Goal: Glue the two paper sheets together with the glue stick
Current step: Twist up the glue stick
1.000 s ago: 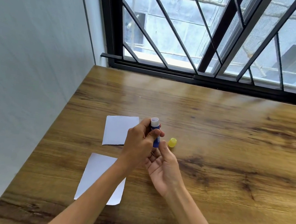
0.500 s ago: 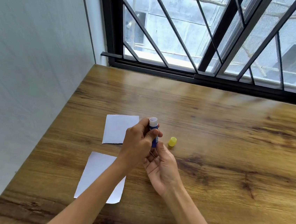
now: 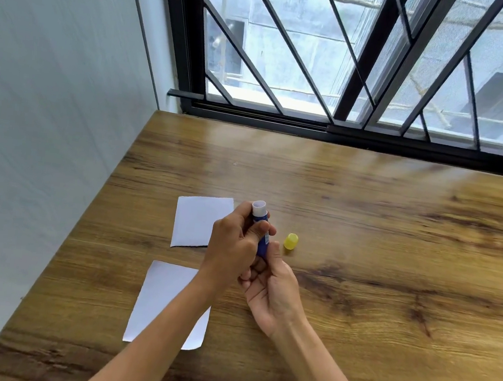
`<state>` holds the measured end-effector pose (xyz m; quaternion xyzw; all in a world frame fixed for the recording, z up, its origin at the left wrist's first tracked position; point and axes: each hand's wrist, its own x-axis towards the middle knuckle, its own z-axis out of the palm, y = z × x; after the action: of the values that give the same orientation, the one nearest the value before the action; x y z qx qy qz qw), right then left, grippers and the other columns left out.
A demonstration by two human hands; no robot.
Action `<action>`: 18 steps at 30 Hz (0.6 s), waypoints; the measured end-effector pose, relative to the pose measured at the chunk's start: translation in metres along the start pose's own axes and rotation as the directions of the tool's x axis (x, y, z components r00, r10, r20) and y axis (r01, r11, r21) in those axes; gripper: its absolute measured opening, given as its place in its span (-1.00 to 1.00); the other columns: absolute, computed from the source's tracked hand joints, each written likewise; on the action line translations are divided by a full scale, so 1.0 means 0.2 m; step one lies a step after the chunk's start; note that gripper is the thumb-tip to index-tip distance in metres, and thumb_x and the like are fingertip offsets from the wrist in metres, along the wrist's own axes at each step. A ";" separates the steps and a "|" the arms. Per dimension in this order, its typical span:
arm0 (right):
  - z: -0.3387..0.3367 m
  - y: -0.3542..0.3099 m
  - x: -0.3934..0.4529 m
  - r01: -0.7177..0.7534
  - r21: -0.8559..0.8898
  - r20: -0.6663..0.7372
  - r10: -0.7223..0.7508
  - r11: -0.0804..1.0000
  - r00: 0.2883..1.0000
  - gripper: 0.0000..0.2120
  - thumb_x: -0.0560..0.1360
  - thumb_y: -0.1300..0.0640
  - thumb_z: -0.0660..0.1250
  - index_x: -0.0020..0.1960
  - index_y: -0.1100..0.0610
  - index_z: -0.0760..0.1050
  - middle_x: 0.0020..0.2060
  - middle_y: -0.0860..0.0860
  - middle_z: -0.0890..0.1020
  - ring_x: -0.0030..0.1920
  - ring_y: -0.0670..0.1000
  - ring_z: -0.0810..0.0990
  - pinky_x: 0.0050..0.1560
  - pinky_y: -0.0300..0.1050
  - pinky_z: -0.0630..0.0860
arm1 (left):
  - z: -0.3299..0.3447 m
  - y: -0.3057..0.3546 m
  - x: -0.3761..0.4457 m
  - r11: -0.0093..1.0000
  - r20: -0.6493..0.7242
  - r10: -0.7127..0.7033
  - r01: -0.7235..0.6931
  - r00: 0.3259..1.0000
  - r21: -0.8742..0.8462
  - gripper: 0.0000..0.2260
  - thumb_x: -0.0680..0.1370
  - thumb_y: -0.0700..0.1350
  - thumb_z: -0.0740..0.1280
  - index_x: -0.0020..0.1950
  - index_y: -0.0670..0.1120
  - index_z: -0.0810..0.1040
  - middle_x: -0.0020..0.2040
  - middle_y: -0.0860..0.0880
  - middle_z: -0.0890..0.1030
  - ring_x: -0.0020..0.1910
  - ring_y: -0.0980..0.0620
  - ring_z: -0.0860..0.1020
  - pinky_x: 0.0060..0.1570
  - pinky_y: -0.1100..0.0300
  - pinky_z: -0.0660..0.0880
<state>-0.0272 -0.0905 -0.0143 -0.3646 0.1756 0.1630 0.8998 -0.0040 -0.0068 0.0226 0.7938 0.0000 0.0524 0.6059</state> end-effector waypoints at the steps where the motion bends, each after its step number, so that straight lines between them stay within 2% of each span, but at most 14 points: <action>1: 0.00 0.01 0.00 0.001 0.007 0.011 -0.001 1.000 1.000 -0.67 0.49 -0.04 0.18 -0.12 0.19 0.55 -0.45 0.05 0.57 -0.46 -0.05 0.51 -0.41 -0.20 0.46 | 0.00 0.00 0.00 1.000 0.000 -0.003 0.003 1.000 -0.002 -0.92 0.53 -0.26 0.24 -0.08 -0.11 0.49 -0.23 0.02 0.63 -0.17 0.03 0.62 -0.07 0.06 0.60; 4: -0.02 0.00 0.00 0.019 0.030 0.059 -0.020 0.999 0.998 -0.75 0.42 0.04 0.24 -0.05 0.18 0.55 -0.37 0.05 0.60 -0.37 -0.05 0.56 -0.32 -0.20 0.52 | 0.00 0.00 -0.01 1.000 0.002 -0.018 0.018 1.000 -0.019 -0.91 0.53 -0.28 0.24 -0.08 -0.11 0.48 -0.23 0.00 0.63 -0.18 0.03 0.63 -0.10 0.03 0.61; 6: -0.02 -0.01 -0.01 0.035 0.041 0.085 -0.038 0.999 0.996 -0.80 0.39 0.14 0.27 -0.02 0.19 0.53 -0.35 0.04 0.61 -0.37 -0.06 0.56 -0.34 -0.25 0.52 | 0.00 -0.01 -0.01 0.999 0.003 -0.025 0.025 1.000 -0.031 -0.92 0.53 -0.28 0.24 -0.08 -0.12 0.48 -0.23 -0.01 0.63 -0.19 0.02 0.63 -0.11 0.04 0.61; 9: -0.02 -0.01 -0.01 0.044 0.045 0.057 -0.047 0.998 0.997 -0.87 0.43 0.18 0.25 -0.08 0.20 0.52 -0.43 0.02 0.60 -0.44 -0.10 0.53 -0.41 -0.29 0.50 | 0.00 -0.02 -0.02 0.999 0.001 -0.026 0.026 1.000 -0.028 -0.93 0.53 -0.27 0.24 -0.08 -0.12 0.48 -0.23 0.00 0.63 -0.22 0.02 0.62 -0.17 0.10 0.58; 14: -0.02 0.01 -0.01 0.003 0.051 -0.059 0.000 0.999 0.998 -0.69 0.56 0.07 0.16 -0.23 0.19 0.56 -0.54 0.01 0.54 -0.54 -0.10 0.47 -0.45 -0.27 0.45 | 0.01 -0.04 -0.03 1.000 -0.005 -0.012 0.012 1.000 0.008 -0.95 0.53 -0.25 0.25 -0.05 -0.14 0.49 -0.24 0.06 0.63 -0.22 0.09 0.61 -0.17 0.25 0.57; 18: -0.04 0.02 -0.01 -0.010 0.075 -0.030 0.012 0.997 0.999 -0.68 0.53 0.03 0.19 -0.22 0.20 0.59 -0.50 0.03 0.57 -0.49 -0.08 0.52 -0.41 -0.25 0.52 | 0.01 -0.04 -0.03 1.000 0.001 -0.013 0.013 1.000 -0.014 -0.94 0.53 -0.25 0.25 -0.03 -0.14 0.48 -0.22 0.03 0.63 -0.17 0.06 0.62 -0.12 0.23 0.58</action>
<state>-0.0315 -0.0933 -0.0212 -0.3322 0.1973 0.1557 0.9091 -0.0094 -0.0067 0.0139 0.7895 0.0048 0.0482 0.6118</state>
